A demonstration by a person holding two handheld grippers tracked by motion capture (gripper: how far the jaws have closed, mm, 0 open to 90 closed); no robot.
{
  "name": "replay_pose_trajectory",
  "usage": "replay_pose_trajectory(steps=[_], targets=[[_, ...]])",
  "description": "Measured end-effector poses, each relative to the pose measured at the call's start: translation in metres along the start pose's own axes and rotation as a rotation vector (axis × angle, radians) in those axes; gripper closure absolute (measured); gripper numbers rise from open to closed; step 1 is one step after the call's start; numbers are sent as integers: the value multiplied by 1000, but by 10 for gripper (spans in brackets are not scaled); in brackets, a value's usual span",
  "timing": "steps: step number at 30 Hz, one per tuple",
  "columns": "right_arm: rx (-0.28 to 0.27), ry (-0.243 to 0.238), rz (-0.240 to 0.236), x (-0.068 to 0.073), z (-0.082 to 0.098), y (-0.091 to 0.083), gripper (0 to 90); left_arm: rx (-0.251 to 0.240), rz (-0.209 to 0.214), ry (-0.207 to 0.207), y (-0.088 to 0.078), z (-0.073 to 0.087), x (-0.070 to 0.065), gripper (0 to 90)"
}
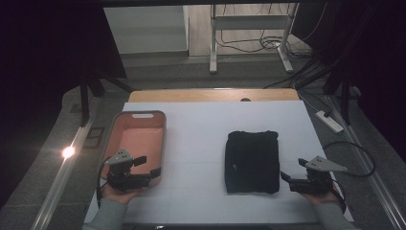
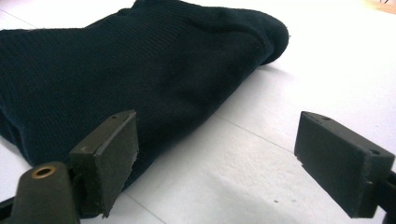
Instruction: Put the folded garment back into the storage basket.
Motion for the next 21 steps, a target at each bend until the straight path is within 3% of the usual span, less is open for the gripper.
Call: replay_pose_trajectory(steps=[11,21], targets=[[0,-13,-14,2,-1,6,145,5,-11,4,-1,-2,0,195],[-4,-24,-19,6,-3,4,145,18,10,5,4,-8,-9,190]])
Point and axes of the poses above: each handheld gripper's, and its own axes: y roughly forward along the jaws, z roughly out of its underside, x roughly to its left, the point moved 7 cm from there along y, roughly forward along the jaws, and after that the axes turned 13 degrees about -x, right-handed, at the moved point
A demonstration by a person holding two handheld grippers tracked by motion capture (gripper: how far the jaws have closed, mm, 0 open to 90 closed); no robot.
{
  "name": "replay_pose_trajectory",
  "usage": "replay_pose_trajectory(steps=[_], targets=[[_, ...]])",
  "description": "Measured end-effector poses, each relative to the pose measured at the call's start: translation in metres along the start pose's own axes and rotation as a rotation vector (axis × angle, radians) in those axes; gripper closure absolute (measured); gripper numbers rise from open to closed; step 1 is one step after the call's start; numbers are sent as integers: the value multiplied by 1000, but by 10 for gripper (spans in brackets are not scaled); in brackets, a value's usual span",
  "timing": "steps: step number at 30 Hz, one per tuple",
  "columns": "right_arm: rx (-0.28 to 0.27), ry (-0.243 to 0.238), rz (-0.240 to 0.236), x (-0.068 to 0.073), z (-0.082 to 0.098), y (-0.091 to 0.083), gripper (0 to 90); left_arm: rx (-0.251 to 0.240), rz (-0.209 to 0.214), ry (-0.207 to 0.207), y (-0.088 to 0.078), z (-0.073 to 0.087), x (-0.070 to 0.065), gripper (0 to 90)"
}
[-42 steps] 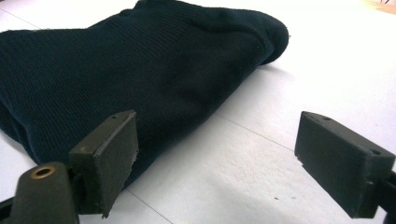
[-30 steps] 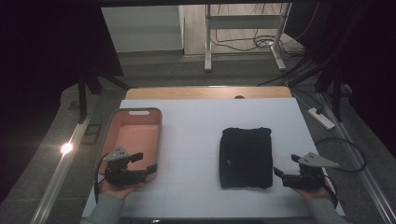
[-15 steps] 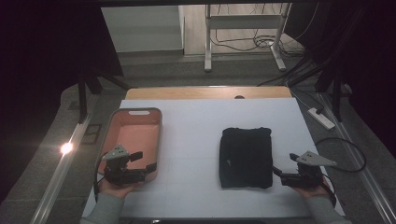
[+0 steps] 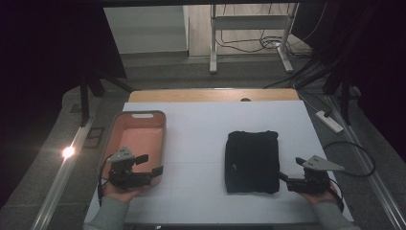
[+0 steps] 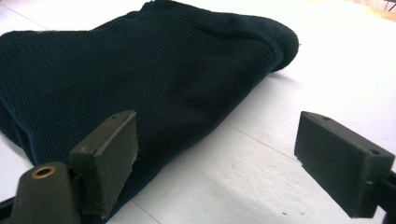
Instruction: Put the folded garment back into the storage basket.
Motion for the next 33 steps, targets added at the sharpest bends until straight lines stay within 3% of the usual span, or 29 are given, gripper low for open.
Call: replay_pose_trajectory(steps=[15,33], targets=[[-4,3,-2,0,0,1,145,30,46,24,19,-11,-17,188],[-3,-2,2,-1,-1,3,145,53,66,28,31,-20,-21,189]])
Point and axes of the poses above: each handheld gripper's, and its own axes: y roughly forward along the jaws, z roughly out of its underside, x roughly to its left, the point moved 7 cm from there along y, roughly forward along the jaws, and after that the axes turned 13 degrees about -x, right-handed, at the moved point
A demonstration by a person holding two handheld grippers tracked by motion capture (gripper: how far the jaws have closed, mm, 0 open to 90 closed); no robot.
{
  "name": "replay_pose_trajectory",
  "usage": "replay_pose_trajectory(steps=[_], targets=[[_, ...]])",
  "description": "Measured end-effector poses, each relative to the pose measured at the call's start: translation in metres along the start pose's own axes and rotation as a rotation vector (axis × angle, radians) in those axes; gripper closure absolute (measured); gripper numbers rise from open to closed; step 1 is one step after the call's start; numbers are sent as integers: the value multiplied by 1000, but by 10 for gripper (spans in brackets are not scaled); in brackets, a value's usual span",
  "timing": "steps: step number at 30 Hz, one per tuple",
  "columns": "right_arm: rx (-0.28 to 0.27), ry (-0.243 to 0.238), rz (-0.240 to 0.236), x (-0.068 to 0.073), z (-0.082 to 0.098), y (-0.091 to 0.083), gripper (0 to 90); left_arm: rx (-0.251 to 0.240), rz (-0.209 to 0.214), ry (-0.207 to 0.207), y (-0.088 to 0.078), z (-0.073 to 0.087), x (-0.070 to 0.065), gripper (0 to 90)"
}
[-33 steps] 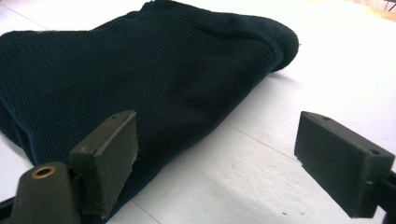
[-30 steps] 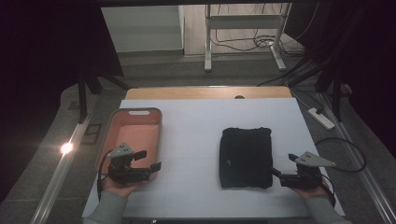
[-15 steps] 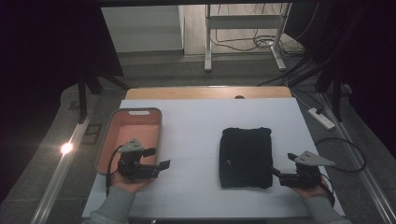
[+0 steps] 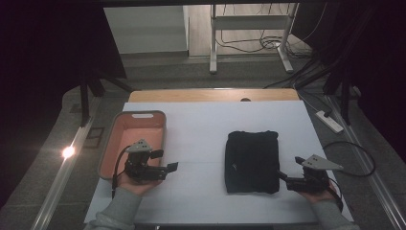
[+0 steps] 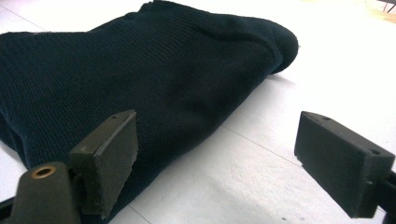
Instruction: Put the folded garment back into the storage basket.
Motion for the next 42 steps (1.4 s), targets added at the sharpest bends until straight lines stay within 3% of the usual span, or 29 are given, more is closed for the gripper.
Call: replay_pose_trajectory(steps=[42], targets=[[6,-4,2,0,1,1,144,25,61,18,32,-22,-17,178]])
Point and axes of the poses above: each handheld gripper's, and its own axes: y roughly forward along the jaws, z roughly out of its underside, x roughly to its left, the point moved 7 cm from there along y, roughly forward along the jaws, and after that the axes turned 13 degrees about -x, right-handed, at the moved point
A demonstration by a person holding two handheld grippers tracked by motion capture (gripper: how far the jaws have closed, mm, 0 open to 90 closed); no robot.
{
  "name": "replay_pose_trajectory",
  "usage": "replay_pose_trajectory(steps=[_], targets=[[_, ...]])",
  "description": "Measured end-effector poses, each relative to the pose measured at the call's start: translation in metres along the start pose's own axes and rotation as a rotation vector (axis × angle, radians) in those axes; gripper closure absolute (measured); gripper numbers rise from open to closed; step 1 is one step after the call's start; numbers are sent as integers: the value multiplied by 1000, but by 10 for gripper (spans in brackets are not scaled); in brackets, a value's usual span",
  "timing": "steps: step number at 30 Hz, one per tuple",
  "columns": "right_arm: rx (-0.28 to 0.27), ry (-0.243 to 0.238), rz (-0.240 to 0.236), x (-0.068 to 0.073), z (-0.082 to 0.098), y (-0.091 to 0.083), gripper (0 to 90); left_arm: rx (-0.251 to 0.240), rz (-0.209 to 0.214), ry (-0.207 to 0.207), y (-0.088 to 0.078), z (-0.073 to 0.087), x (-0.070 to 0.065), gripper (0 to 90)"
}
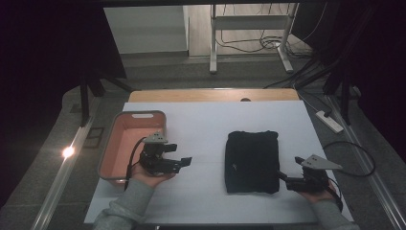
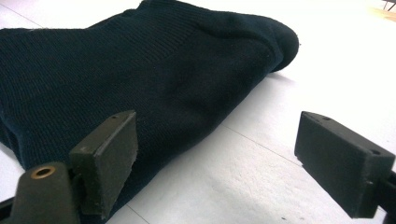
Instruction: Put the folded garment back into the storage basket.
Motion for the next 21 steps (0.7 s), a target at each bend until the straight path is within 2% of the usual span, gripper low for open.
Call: replay_pose_trajectory(steps=[21], targets=[[5,2,1,-1,1,1,143,17,23,4,16,-8,-4,178]])
Point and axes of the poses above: each handheld gripper's, and its own axes: y roughly forward along the jaws, z roughly out of its underside, x roughly to its left, the point moved 7 cm from there along y, roughly forward along the jaws, and after that the axes turned 13 degrees about -x, right-handed, at the moved point
